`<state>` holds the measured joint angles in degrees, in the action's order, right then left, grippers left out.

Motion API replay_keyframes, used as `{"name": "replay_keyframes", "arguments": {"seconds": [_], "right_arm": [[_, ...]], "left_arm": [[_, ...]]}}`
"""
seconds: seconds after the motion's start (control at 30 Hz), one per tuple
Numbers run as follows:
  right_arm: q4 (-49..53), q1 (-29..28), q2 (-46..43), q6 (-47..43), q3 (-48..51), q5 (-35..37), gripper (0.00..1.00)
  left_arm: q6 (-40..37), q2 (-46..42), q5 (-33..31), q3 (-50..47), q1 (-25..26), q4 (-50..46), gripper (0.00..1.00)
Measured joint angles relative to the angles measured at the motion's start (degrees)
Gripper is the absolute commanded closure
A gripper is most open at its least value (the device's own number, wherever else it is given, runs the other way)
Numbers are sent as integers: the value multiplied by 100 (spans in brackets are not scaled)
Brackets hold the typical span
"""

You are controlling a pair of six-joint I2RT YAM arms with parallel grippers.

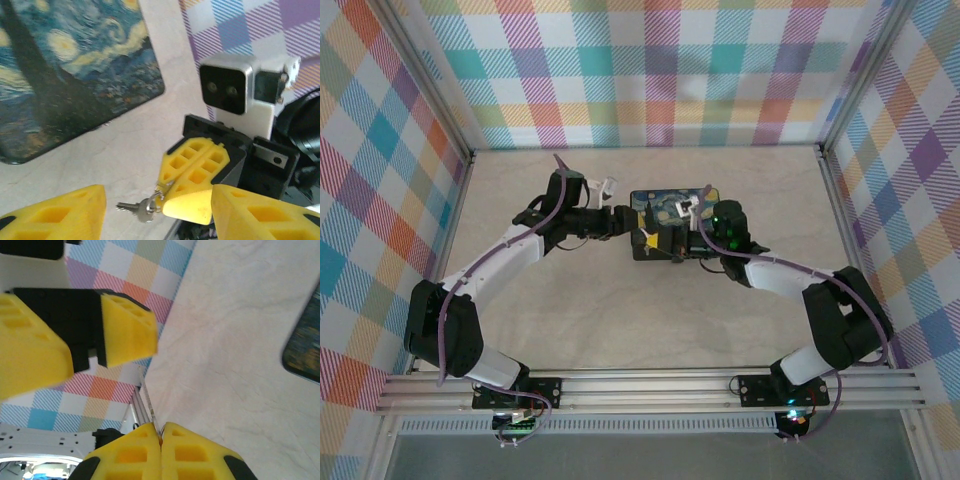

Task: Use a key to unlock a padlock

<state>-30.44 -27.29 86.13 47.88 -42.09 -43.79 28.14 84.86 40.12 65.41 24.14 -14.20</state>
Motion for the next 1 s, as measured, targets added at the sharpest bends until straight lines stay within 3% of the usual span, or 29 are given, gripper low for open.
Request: {"name": "replay_keyframes", "arguments": {"seconds": [0.2,0.5,0.7,1.0], "right_arm": [[496,586,-162,-317,483,81,100],[1912,1711,-1440,-1091,1095,122,99],[2625,2028,-1864,-1547,1104,68,98],[3226,2437,-2417,-1777,1311,7,98]], "left_arm": [[404,-90,-1471,-37,295,-422,39],[1320,44,-4146,-446,2404,-505,29],[1602,1436,-5025,-55,2959,-278,29],[1552,2728,-5515,1217,3021,-138,33]]}}
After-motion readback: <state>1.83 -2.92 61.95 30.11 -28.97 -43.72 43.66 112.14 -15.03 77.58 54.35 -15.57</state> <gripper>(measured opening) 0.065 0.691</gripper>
